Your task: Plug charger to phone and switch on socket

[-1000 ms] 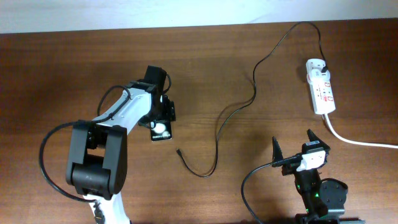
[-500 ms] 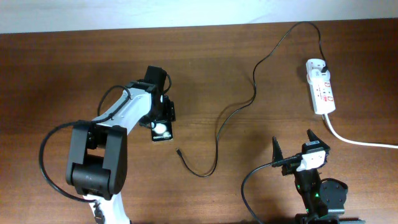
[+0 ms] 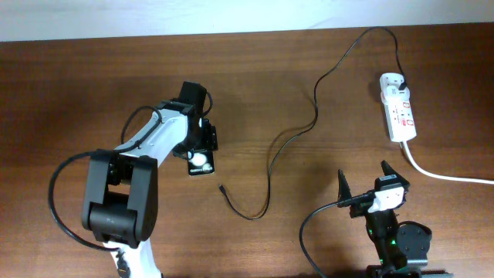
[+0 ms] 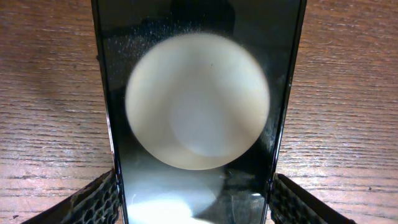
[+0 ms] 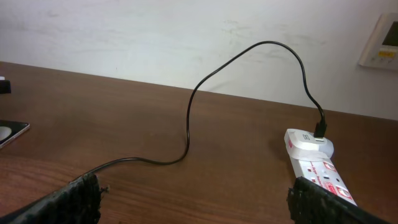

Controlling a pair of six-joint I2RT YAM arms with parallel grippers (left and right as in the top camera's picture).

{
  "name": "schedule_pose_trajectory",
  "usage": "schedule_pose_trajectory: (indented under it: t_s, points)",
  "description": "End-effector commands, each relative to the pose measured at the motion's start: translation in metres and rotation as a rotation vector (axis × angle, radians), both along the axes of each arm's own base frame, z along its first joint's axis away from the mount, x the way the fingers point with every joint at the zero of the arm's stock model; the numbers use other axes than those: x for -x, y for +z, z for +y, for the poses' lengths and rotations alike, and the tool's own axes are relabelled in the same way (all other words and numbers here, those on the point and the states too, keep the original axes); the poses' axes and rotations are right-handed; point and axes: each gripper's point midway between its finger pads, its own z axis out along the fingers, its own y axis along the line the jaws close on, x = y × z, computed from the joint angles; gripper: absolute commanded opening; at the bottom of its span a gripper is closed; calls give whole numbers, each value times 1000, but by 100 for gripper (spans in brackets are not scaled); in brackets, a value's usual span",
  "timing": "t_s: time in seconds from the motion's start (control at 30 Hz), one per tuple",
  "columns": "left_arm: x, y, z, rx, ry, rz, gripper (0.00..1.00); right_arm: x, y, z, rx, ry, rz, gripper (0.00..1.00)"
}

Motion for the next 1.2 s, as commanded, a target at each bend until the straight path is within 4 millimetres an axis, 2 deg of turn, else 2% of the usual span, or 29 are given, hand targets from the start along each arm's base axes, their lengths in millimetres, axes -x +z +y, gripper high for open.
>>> schedule_pose_trajectory:
  t_s: [0.0, 0.13, 0.43, 0.5, 0.6, 0.7, 1.0, 1.03, 1.17]
  points:
    - [6, -14, -4, 18, 2, 45, 73, 0, -3, 1, 7, 2, 6, 99]
    - [6, -14, -4, 18, 2, 45, 82, 0, -3, 1, 7, 2, 6, 99]
    - [8, -15, -4, 16, 1, 50, 82, 0, -3, 1, 7, 2, 6, 99]
    - [10, -16, -4, 13, -2, 53, 88, 0, -3, 1, 7, 2, 6, 99]
    - [9, -16, 2, -27, 0, 43, 88, 0, -3, 1, 7, 2, 6, 99]
    - [9, -17, 0, -35, -6, 40, 84, 0, -3, 1, 7, 2, 6, 99]
    - [9, -17, -4, -64, -27, 23, 84, 0, -3, 1, 7, 2, 6, 99]
    - [9, -17, -4, -64, -28, 23, 80, 0, -3, 1, 7, 2, 6, 99]
    - [7, -17, 2, -96, -24, 14, 82, 0, -3, 1, 7, 2, 6, 99]
